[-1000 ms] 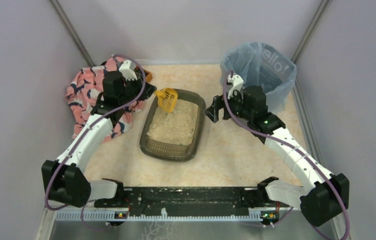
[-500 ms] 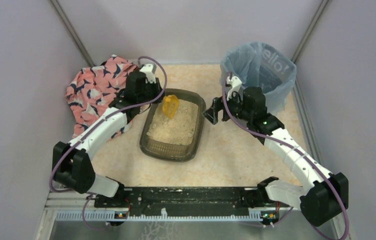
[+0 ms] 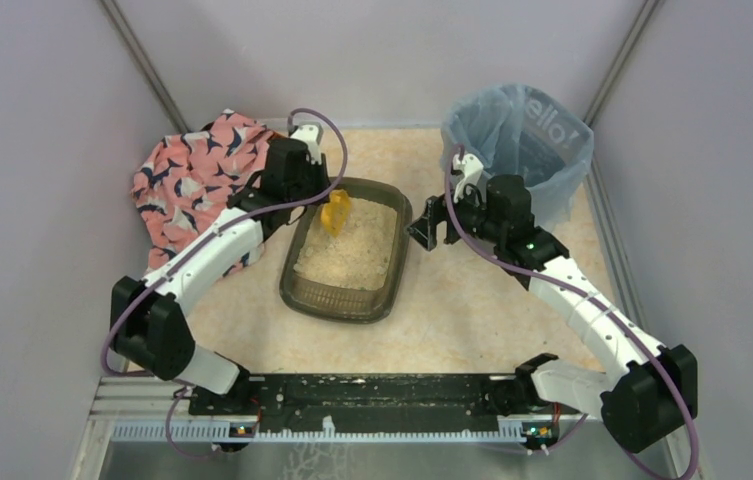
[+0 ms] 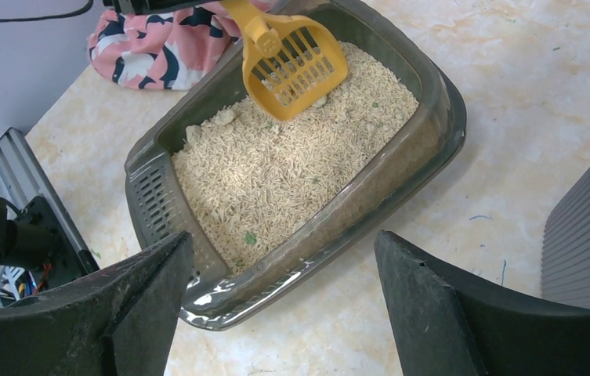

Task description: Clean the litter box

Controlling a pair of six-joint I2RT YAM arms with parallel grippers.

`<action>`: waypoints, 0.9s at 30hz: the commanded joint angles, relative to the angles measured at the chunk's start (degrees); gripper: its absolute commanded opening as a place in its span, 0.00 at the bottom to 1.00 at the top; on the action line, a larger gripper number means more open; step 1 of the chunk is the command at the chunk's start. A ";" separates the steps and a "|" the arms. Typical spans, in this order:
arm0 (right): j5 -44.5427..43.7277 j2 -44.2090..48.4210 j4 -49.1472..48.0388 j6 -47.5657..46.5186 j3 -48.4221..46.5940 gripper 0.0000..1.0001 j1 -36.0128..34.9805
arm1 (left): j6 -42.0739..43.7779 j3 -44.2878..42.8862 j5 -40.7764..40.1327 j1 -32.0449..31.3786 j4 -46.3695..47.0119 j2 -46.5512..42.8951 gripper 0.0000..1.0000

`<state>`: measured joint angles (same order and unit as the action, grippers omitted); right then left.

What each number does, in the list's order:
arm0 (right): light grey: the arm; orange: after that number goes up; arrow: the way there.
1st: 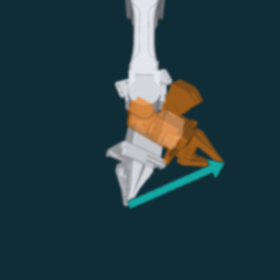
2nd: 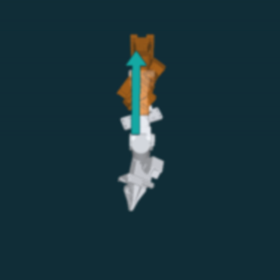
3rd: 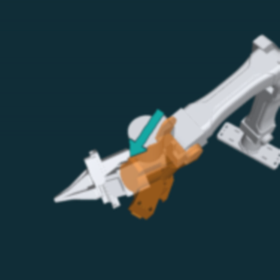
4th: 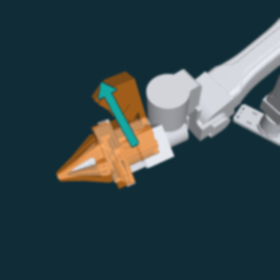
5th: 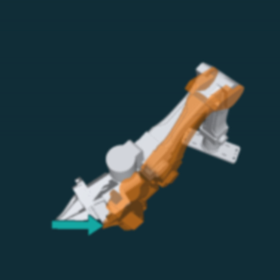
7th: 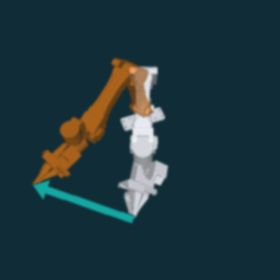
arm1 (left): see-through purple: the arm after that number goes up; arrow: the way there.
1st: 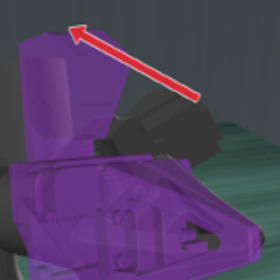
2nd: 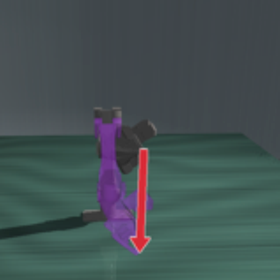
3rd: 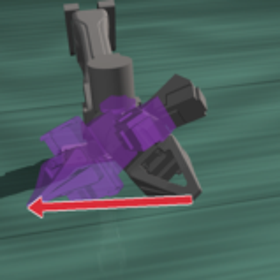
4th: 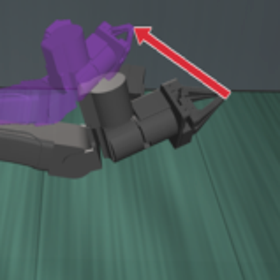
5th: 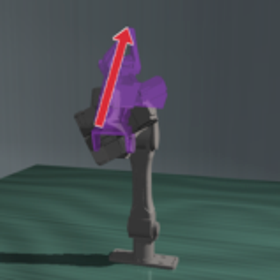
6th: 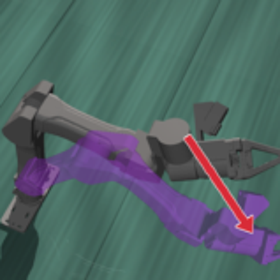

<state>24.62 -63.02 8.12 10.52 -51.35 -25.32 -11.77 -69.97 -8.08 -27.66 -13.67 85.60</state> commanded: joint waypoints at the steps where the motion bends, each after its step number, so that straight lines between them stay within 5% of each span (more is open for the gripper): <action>1: 1.39 0.63 -3.37 -0.42 -0.06 0.86 0.36 | 1.04 -2.72 -0.68 -0.19 -1.70 -3.43 0.00; 15: 1.47 0.53 -3.19 -0.50 0.11 0.85 0.36 | 1.80 -3.06 -3.49 -0.20 -2.68 2.02 0.00; 27: 1.26 0.71 -3.02 -0.50 0.40 0.85 0.34 | -6.04 -0.74 16.02 0.07 3.78 4.14 0.00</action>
<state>25.34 -63.02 8.10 10.52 -51.29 -25.32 -13.76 -71.09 -1.28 -27.53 -13.02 88.75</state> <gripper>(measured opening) 0.851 0.267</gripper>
